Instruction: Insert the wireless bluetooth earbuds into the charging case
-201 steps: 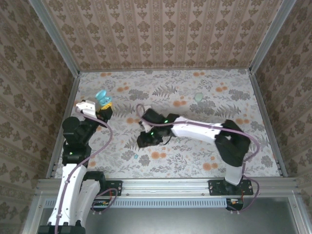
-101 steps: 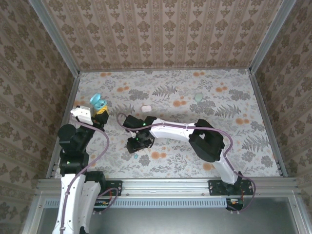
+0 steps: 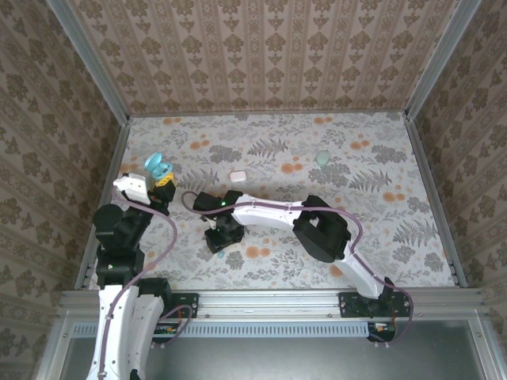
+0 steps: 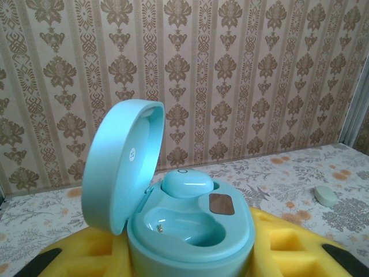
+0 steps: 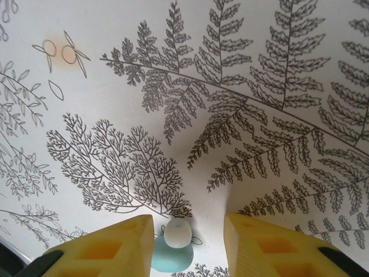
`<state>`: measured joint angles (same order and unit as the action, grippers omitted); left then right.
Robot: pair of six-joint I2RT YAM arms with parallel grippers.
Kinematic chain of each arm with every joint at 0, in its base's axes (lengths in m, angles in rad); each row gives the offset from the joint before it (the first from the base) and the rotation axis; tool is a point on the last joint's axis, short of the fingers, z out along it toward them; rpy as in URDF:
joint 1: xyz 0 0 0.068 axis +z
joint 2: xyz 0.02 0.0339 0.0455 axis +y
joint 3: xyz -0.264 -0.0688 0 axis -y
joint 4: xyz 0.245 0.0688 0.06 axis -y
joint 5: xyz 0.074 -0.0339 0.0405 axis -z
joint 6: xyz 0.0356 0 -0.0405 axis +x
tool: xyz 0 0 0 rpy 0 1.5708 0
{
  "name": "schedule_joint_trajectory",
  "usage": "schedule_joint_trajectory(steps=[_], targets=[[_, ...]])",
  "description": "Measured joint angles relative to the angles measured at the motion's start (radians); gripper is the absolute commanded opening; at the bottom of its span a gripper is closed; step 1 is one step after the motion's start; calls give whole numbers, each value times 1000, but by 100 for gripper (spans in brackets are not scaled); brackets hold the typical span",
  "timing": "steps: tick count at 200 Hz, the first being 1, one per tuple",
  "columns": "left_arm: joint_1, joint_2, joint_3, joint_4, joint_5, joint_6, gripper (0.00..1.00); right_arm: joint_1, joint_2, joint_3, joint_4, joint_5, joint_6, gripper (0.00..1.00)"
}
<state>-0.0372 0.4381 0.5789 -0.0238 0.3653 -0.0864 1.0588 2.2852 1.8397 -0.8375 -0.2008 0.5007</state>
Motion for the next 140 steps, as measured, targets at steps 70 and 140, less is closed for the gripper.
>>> schedule_joint_trajectory(steps=[70, 140], targets=[[0, 0, 0, 0, 0, -8, 35, 31, 27, 44, -72, 90, -27, 29], [0, 5, 0, 1, 4, -27, 35, -13, -84, -145, 6, 126, 13, 21]])
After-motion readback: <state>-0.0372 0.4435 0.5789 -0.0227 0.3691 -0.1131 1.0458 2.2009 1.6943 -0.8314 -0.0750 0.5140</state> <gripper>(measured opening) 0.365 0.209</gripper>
